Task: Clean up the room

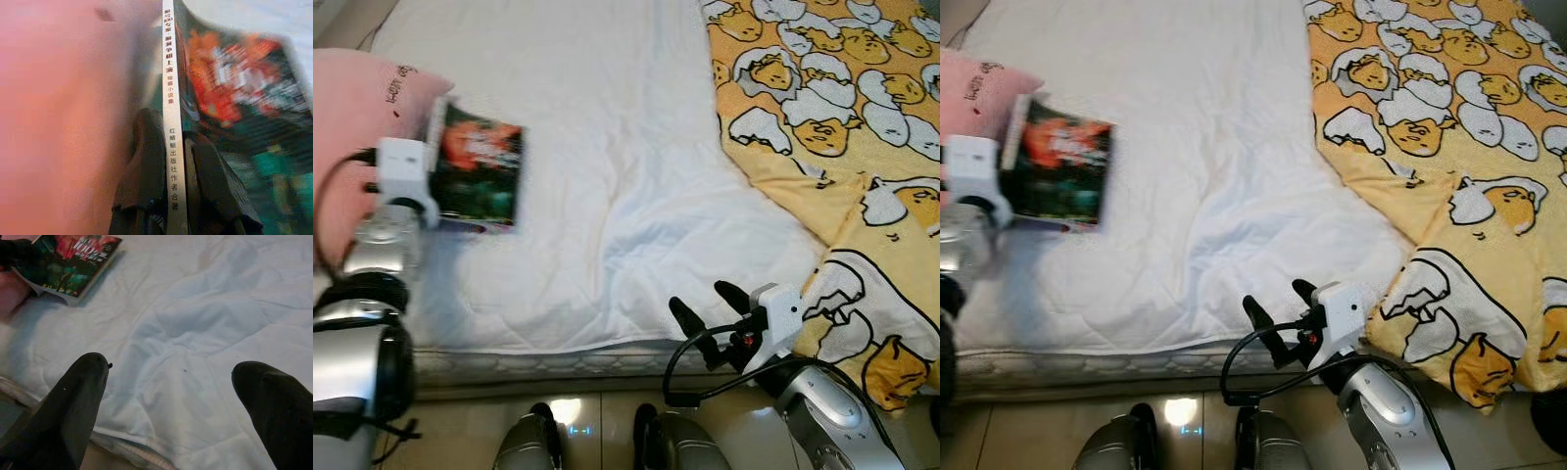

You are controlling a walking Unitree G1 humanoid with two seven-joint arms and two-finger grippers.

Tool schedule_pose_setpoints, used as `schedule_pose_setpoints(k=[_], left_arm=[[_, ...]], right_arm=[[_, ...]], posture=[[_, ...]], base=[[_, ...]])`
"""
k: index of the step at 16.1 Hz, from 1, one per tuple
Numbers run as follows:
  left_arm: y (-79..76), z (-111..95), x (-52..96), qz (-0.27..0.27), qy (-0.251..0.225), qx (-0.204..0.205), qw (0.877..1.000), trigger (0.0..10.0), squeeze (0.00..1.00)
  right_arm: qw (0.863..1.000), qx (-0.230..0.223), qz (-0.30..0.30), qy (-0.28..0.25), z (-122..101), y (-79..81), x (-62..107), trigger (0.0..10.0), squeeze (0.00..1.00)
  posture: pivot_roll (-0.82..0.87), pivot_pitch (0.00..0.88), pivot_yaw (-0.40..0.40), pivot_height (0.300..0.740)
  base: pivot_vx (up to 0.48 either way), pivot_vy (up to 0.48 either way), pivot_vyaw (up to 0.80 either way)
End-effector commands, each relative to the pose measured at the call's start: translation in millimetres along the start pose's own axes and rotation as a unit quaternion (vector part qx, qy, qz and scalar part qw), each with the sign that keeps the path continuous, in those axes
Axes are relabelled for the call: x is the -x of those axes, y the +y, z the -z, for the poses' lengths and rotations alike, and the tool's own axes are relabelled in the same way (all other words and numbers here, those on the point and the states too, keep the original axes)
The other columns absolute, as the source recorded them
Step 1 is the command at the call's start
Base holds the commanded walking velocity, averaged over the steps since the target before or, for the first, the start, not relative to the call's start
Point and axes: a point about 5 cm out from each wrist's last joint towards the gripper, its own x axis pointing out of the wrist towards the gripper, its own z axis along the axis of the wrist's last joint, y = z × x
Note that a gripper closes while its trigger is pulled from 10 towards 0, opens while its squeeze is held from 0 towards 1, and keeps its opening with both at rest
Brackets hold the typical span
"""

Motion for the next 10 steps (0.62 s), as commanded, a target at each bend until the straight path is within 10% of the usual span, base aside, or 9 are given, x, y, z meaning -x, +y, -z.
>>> schedule_pose_setpoints(k=[1, 2, 3, 10], left_arm=[[-2.3, 23, 4.5, 0.008, 0.046, -0.008, 0.999, 10.0, 0.00], [-0.2, 28, 6.0, 0.012, 0.057, -0.017, 0.998, 10.0, 0.00], [-1.3, 30, 6.6, 0.021, 0.062, -0.018, 0.998, 10.0, 1.00], [-13.5, 21, 3.8, 0.074, 0.042, -0.057, 0.995, 10.0, 1.00]], right_arm=[[1.000, -0.007, -0.004, 0.008, 3, 0.2, 1.8, 10.0, 0.00], [1.000, -0.008, -0.007, 0.011, 3, 1.1, 1.0, 10.0, 0.00], [1.000, -0.008, -0.010, 0.015, 4, 1.9, 0.5, 10.0, 0.00], [1.000, -0.012, 0.008, 0.019, 8, 2.0, 3.5, 10.0, 0.00]], posture=[[-0.21, 0.262, -0.113, 0.740], [-0.21, 0.262, -0.113, 0.740], [-0.21, 0.259, -0.112, 0.740], [-0.23, 0.264, -0.078, 0.740]], base=[[0.000, 0.000, 0.00], [0.000, 0.000, 0.00], [0.000, 0.000, 0.00], [0.000, 0.000, 0.00]])
